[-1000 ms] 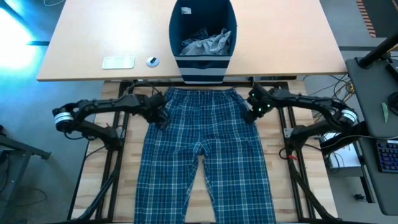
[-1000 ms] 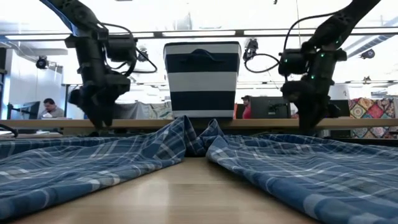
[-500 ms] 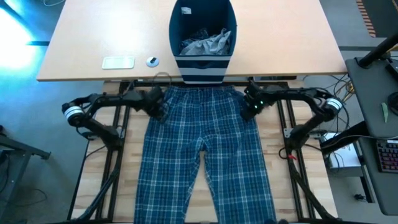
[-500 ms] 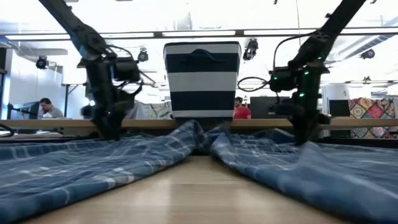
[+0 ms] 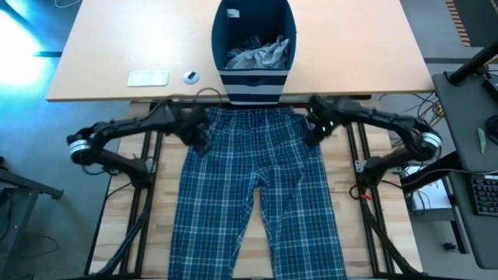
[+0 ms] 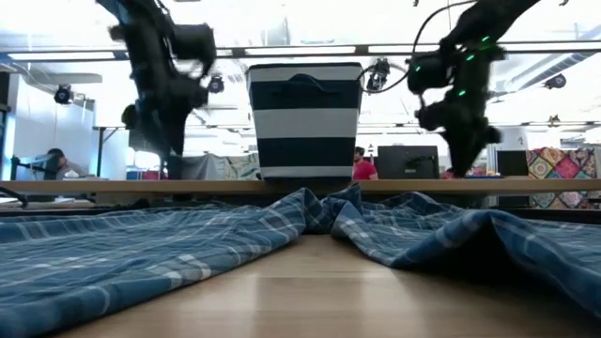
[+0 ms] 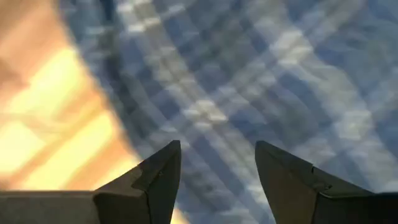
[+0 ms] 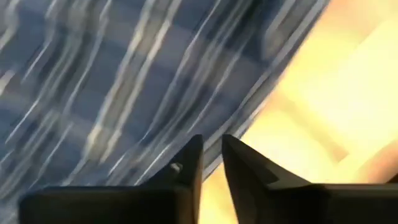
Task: Fold Laundry from Bin
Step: Fold the blue patterned pants
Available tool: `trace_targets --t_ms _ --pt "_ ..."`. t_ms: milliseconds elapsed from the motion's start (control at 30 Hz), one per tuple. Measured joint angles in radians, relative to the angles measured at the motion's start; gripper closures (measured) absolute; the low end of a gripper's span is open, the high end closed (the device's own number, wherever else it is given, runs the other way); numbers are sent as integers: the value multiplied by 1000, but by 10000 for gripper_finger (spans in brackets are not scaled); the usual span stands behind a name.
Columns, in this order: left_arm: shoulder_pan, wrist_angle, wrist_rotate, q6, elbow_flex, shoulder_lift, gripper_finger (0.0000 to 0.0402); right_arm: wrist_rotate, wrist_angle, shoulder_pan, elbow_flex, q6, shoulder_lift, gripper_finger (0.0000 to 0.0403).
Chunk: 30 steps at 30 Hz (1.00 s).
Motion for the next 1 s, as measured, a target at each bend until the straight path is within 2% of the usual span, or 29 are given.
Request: trace_targets --t_ms 67,167,267,333,467,567,633,733,800,1000 --pt "-123 70 -5 -151 -25 -53 211 -8 14 95 -62 168 -77 304" --pt "-319 226 -89 -362 -62 -97 211 0 41 222 -148 391 -168 261" --pt "-487 402 -195 -494 -87 -99 211 115 80 267 -179 496 -216 227" --pt "-568 498 -263 -549 -89 -78 211 134 97 256 -171 518 -243 211" --pt "-651 614 -378 -650 -83 -25 211 133 167 183 -135 499 -258 187" --pt "-663 673 -412 -685 -77 16 211 128 275 54 -123 449 -231 173" --pt "-663 694 -413 -711 -76 38 211 82 353 -58 -126 421 -185 171" --pt "-662 697 -420 -766 -76 68 211 -38 509 -210 -125 369 -85 170" --pt "-662 698 -421 -836 -76 79 211 -95 598 -271 -112 342 -5 170" --pt "-660 647 -411 -868 -76 85 211 -132 717 -360 21 183 290 170"
